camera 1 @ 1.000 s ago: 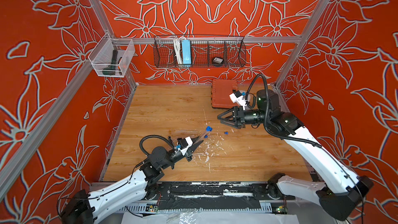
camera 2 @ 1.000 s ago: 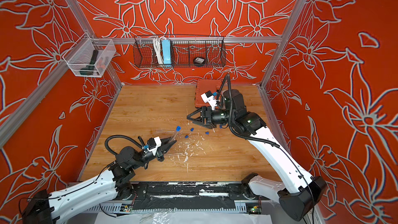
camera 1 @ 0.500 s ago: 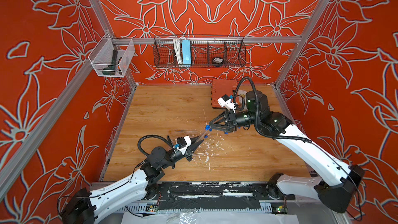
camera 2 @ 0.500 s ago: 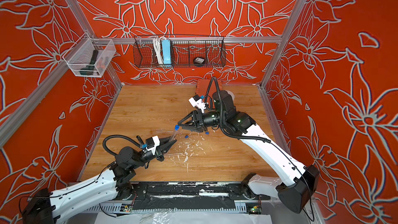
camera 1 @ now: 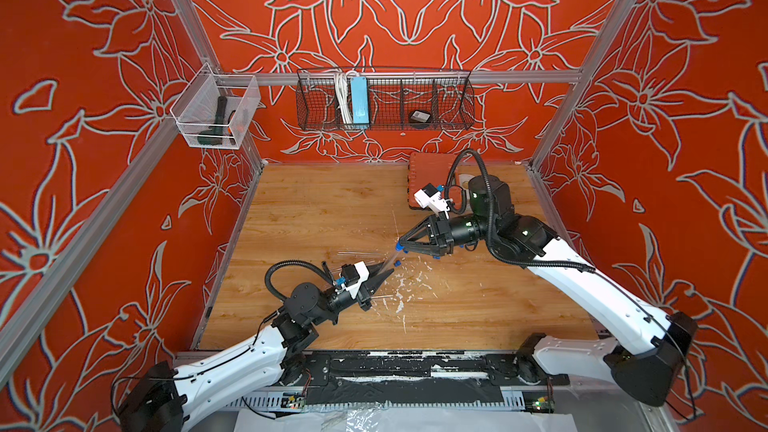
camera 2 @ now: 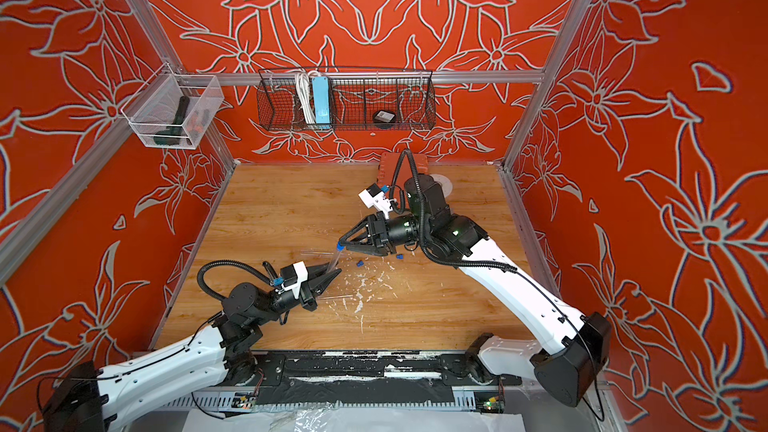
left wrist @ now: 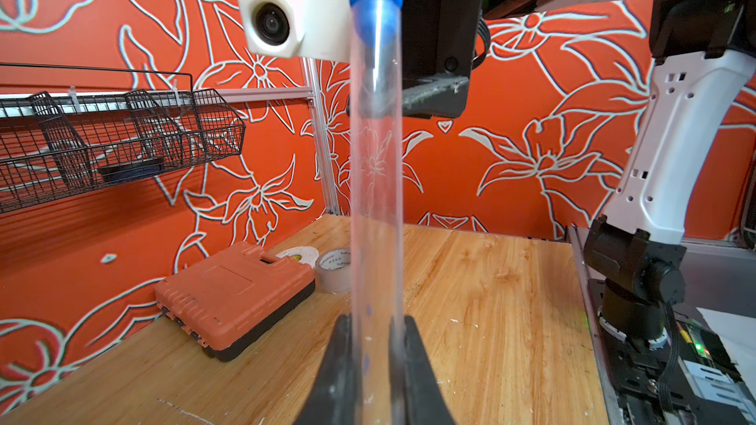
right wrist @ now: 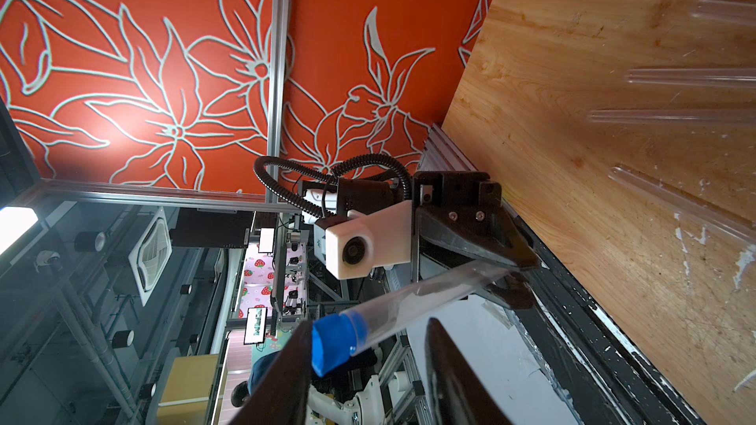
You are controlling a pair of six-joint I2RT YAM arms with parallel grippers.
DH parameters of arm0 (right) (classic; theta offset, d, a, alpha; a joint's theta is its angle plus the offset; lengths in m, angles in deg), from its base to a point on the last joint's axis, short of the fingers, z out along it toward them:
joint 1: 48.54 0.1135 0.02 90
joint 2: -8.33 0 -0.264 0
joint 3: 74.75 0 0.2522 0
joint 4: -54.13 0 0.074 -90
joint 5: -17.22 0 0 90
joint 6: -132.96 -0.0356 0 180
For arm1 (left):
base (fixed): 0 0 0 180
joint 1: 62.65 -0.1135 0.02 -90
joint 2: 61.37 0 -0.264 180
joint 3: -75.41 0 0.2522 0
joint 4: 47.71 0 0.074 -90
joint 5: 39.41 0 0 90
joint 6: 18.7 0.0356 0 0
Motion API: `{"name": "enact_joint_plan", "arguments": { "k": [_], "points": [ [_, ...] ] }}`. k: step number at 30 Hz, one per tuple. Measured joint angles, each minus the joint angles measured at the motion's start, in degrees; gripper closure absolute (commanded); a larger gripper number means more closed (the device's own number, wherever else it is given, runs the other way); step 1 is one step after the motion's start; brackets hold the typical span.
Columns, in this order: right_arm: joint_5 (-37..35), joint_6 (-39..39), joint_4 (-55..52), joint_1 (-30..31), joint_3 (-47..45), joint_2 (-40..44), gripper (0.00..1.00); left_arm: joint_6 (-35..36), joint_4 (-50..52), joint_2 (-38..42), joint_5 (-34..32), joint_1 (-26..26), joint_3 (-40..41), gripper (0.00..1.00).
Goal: Insert stoppers into test tubes
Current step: Insert the stopper into the test tube.
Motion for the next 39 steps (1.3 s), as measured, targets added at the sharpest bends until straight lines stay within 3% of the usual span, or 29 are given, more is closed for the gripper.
{"name": "enact_joint_plan", "arguments": {
  "k": [7,20,39],
  "points": [
    [0.4,-0.2,2.8,0.3,-1.2,0.1,0.65,-0.3,0.5,0.0,0.7,0.0,-0.1,1.00],
    [1.4,-1.4,9.7,0.2,-4.0,1.5,0.66,-0.4,3.6,-0.9,2.3,-0.1,-3.3,1.00],
    [1.7,-0.5,11.2,0.2,-6.6,1.1,0.70,0.4,8.5,-2.4,2.5,-0.1,-5.2,1.00]
  ]
}}
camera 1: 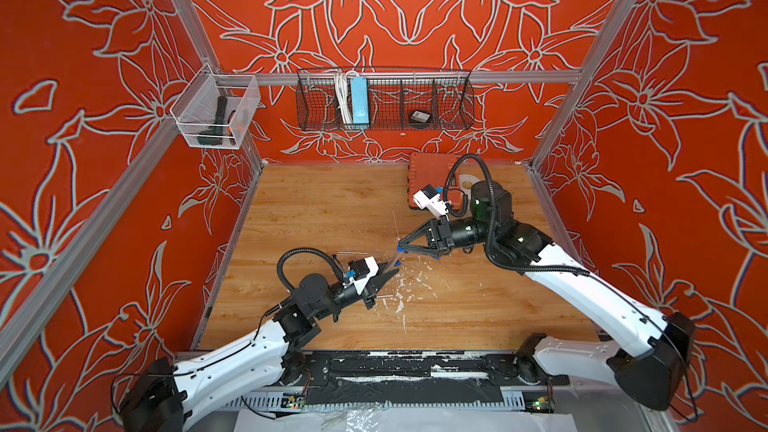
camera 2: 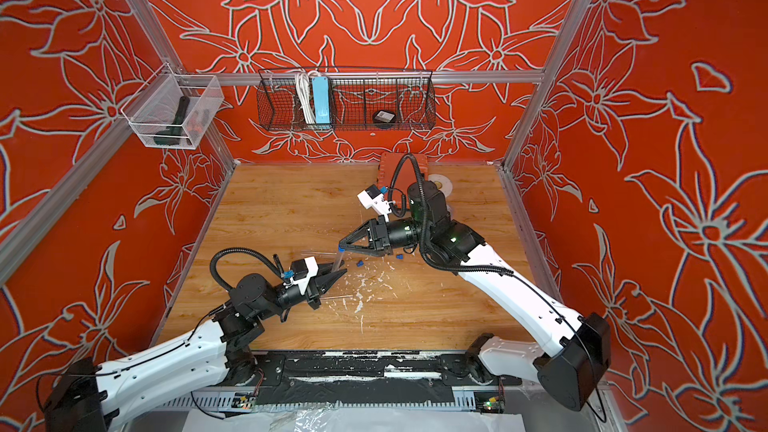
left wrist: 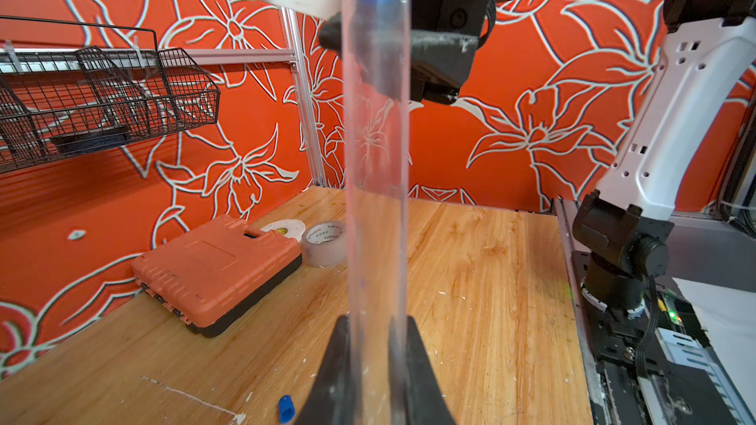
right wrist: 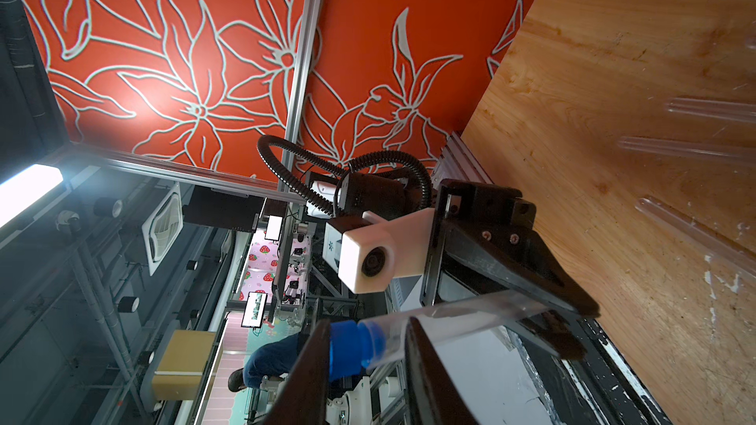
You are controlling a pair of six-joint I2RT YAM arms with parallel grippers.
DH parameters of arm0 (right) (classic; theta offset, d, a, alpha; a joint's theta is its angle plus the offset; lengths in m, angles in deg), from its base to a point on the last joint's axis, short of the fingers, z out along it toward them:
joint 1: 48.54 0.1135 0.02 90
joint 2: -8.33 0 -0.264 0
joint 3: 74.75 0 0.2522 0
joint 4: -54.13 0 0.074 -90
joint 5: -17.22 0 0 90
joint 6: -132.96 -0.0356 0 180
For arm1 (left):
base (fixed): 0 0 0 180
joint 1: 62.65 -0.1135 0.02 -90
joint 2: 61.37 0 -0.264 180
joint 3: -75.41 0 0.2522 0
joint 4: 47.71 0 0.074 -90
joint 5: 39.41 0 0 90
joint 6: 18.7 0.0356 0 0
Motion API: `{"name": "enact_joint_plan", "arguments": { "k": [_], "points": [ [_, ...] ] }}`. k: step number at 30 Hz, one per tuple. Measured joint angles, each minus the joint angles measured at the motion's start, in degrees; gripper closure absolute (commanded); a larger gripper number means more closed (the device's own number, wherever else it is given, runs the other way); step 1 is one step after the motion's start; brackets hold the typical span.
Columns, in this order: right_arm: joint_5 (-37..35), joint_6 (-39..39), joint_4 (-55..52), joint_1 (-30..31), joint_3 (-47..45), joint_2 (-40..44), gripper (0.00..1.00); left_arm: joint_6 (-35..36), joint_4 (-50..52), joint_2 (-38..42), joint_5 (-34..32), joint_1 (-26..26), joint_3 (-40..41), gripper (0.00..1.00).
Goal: Insert stoppers into test tubes
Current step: Insert the stopper into the test tube.
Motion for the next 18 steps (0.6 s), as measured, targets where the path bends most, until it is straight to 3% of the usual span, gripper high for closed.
{"name": "enact_joint_plan", "arguments": {
  "k": [18],
  "points": [
    [-0.6,2.6,0.0,0.0,0.3,0.2,0.75,1.6,3.4,-1.1,0.2,0.0,-2.8,1.00]
  ]
}}
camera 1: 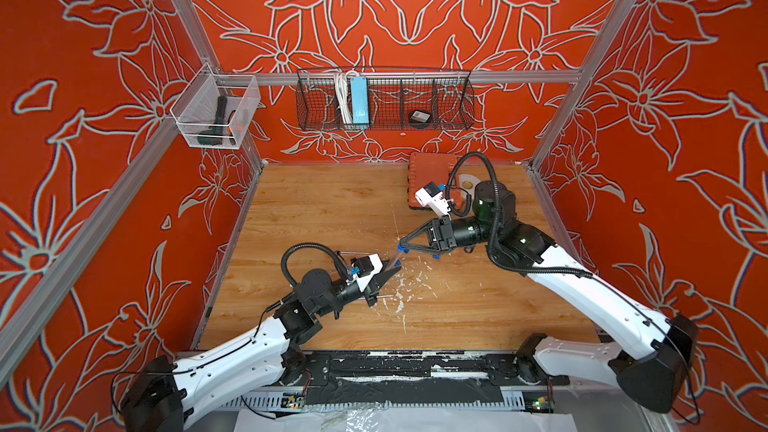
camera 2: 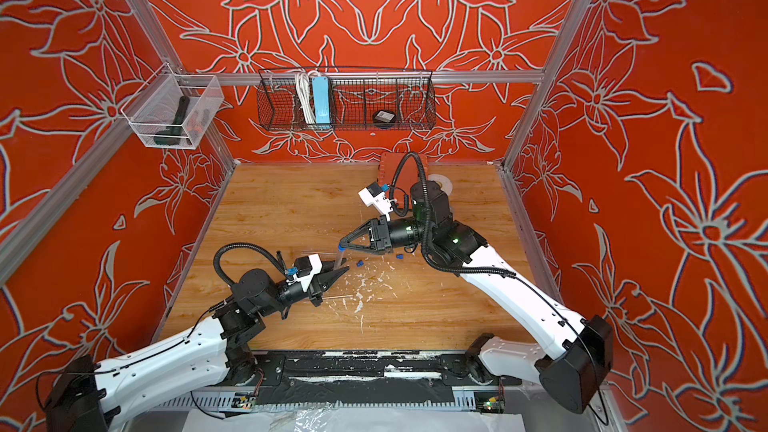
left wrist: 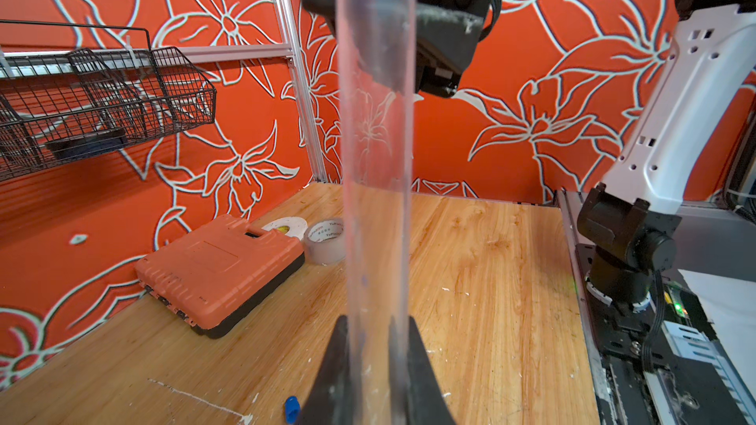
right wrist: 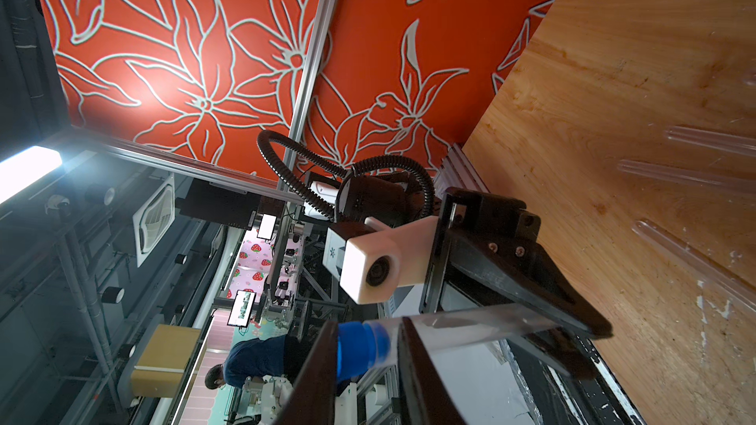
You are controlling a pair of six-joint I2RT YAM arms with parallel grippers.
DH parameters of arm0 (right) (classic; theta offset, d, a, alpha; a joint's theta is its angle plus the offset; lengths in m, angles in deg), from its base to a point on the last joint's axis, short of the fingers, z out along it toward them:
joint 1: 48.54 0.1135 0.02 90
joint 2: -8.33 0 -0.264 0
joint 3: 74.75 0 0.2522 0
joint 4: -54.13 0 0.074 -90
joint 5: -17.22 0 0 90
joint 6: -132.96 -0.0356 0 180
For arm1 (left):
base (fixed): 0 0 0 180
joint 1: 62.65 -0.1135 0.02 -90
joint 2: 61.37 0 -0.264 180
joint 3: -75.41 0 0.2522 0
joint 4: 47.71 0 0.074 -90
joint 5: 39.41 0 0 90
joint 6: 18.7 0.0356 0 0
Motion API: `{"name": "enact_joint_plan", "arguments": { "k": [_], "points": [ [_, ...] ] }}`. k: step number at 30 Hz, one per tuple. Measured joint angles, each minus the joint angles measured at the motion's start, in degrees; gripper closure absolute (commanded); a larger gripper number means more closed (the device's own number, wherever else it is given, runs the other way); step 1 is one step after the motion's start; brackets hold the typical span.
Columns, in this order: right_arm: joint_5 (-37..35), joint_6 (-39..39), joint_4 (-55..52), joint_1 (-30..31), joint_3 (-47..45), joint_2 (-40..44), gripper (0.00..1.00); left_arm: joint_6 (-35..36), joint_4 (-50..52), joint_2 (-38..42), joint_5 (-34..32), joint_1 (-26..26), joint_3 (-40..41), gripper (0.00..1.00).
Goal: Insert stoppers into test tubes
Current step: Insert the stopper into the test tube.
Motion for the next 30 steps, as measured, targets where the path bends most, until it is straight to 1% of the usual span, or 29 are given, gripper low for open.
{"name": "enact_joint_plan", "arguments": {
  "k": [9,16,30],
  "points": [
    [-1.5,5.7,-7.5,0.0,2.6,-0.8,0.75,0.6,3.8,-0.5,0.0,0.0,-1.2,1.00],
    [-2.1,8.7,-11.8,0.0,3.3,-1.7,0.75,0.9,6.4,-0.7,0.0,0.0,-1.2,1.00],
    [-3.0,12.2,-15.8,0.0,4.1,-2.6,0.75,1.2,8.2,-0.9,-0.1,0.0,-1.2,1.00]
  ]
}}
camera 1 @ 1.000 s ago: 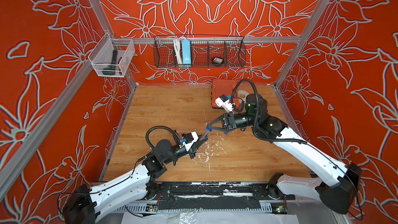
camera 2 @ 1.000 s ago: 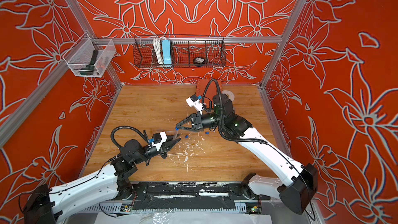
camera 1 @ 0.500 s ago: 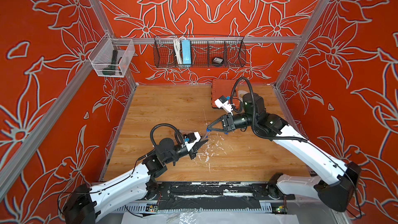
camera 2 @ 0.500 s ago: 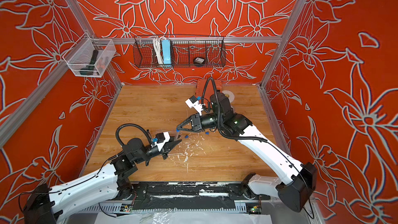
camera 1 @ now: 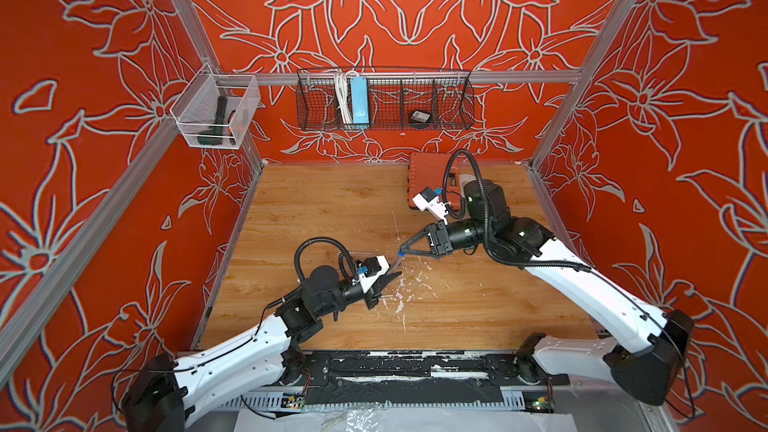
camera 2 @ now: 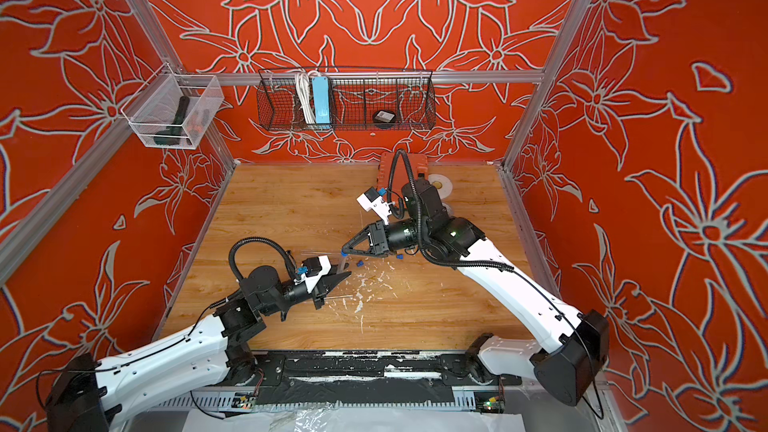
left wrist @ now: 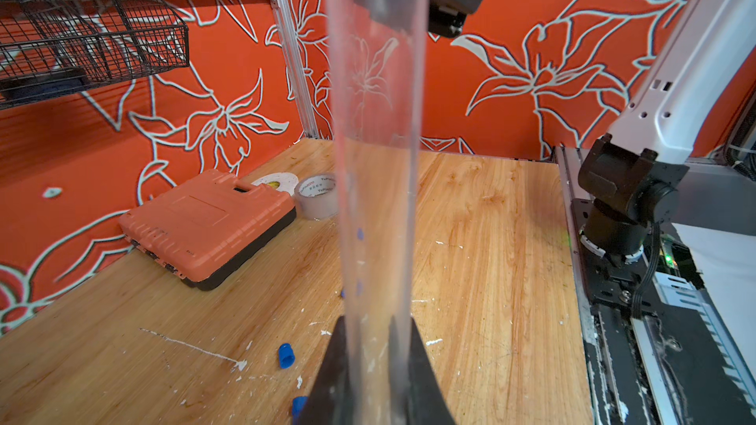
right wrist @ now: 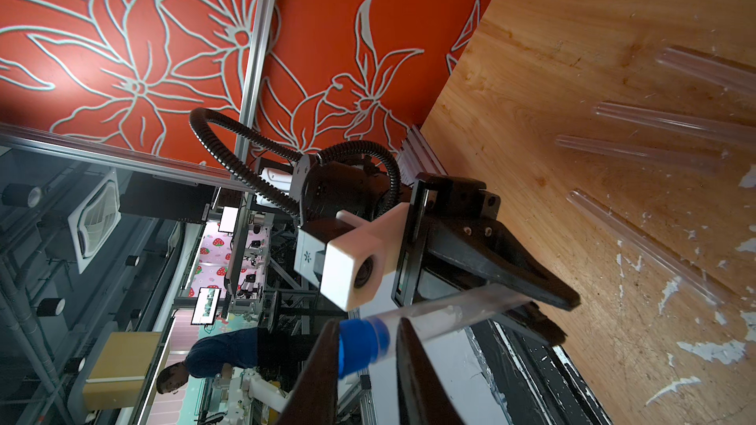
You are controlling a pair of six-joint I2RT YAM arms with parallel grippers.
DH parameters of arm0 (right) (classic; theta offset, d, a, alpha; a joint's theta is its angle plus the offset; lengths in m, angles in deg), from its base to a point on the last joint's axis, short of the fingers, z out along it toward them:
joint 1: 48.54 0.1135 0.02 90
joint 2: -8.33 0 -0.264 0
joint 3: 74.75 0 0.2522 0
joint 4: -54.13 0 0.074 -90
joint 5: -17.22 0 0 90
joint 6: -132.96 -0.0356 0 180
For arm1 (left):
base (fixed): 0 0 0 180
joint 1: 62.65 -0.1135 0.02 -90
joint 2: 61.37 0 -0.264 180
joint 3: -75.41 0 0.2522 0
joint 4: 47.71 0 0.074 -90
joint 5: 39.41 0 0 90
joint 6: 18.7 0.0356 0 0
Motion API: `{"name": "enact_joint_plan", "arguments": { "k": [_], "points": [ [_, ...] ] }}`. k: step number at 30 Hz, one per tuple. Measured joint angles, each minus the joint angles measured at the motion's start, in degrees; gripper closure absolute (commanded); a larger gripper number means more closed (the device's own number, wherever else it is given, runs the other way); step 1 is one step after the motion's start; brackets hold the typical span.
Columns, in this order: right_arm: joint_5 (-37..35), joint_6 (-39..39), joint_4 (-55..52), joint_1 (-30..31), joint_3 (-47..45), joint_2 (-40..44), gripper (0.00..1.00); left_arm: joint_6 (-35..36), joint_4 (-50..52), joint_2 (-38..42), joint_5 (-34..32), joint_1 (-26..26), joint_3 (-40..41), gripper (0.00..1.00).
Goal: Insert stoppers into test tubes
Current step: Insert the stopper into the test tube.
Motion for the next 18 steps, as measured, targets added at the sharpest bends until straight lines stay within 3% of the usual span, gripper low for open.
{"name": "enact_joint_plan", "arguments": {
  "k": [18],
  "points": [
    [-0.1,1.3,-0.2,0.0,-1.6,-0.6,0.74,-0.2,1.6,-1.0,0.3,0.0,0.0,1.00]
  ]
}}
